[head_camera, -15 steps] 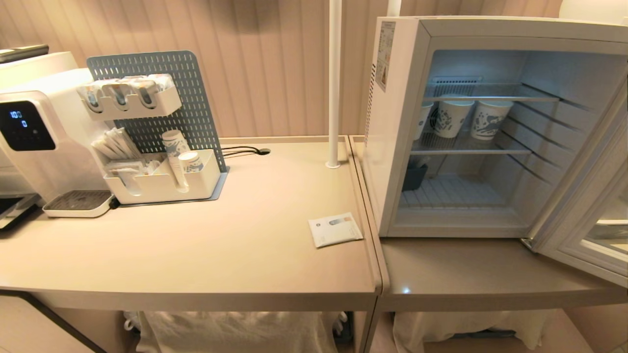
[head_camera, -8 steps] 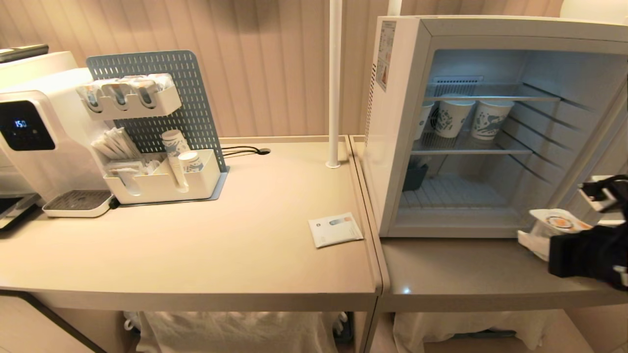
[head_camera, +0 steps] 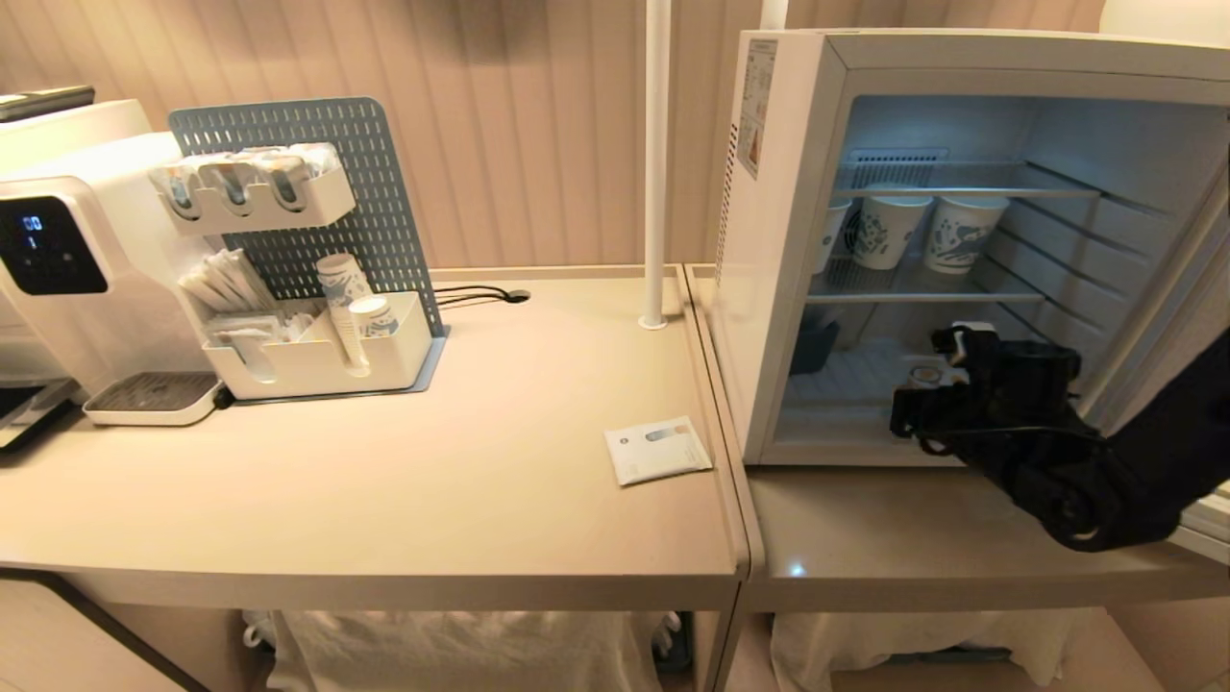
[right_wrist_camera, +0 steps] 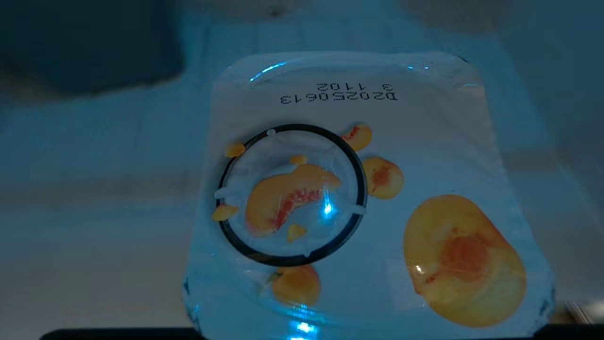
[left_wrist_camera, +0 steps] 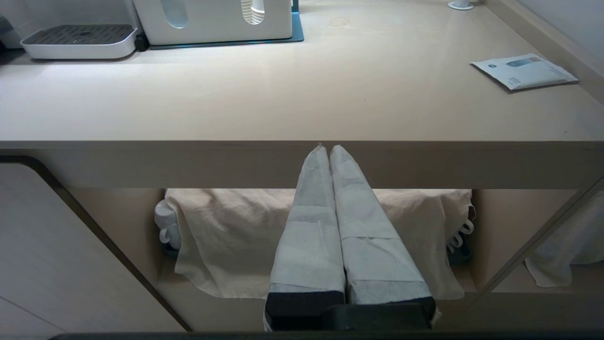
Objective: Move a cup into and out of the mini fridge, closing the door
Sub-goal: Put the yoghurt in the freezer
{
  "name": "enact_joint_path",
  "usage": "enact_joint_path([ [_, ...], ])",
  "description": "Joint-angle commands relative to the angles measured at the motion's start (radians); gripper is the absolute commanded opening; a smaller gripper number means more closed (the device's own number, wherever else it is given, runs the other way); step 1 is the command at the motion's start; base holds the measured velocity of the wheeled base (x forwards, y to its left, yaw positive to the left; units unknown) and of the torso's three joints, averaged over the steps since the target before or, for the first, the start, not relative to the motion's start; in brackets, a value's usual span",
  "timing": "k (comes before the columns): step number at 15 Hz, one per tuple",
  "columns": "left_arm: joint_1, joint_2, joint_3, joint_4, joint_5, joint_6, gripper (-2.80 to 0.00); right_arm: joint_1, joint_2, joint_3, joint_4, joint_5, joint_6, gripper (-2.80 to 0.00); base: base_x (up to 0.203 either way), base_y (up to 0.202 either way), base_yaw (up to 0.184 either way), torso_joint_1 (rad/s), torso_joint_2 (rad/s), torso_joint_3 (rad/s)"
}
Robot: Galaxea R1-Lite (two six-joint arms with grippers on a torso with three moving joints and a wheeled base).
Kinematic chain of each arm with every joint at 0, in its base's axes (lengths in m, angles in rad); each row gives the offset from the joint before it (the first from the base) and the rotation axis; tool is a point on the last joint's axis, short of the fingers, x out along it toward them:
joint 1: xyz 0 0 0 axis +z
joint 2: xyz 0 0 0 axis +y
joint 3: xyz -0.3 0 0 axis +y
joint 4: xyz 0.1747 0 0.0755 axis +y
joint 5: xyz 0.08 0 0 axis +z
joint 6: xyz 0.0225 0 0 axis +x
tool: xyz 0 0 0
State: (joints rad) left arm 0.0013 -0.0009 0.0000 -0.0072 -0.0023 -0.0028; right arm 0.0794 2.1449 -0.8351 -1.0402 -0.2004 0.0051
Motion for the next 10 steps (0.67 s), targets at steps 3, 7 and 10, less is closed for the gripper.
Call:
enact_joint_path([
  [3, 0.000, -0.001, 0.002, 0.000, -0.001, -0.002, -2.80, 0.006, 0.237, -0.251, 0.017, -0.105, -0.007, -2.80, 0.000, 0.000, 0.000, 0.000, 0.00, 0.000],
  [7, 0.000, 0.000, 0.002, 0.000, 0.000, -0.003, -2.80, 0.002, 0.320, -0.468, 0.174, -0.149, -0.008, -2.80, 0.000, 0.000, 0.000, 0.000, 0.00, 0.000],
  [10, 0.000, -0.001, 0.002, 0.000, -0.001, -0.003, -2.80, 0.000, 0.354, -0.540, 0.244, -0.155, -0.008, -2.80, 0.000, 0.000, 0.000, 0.000, 0.00, 0.000],
])
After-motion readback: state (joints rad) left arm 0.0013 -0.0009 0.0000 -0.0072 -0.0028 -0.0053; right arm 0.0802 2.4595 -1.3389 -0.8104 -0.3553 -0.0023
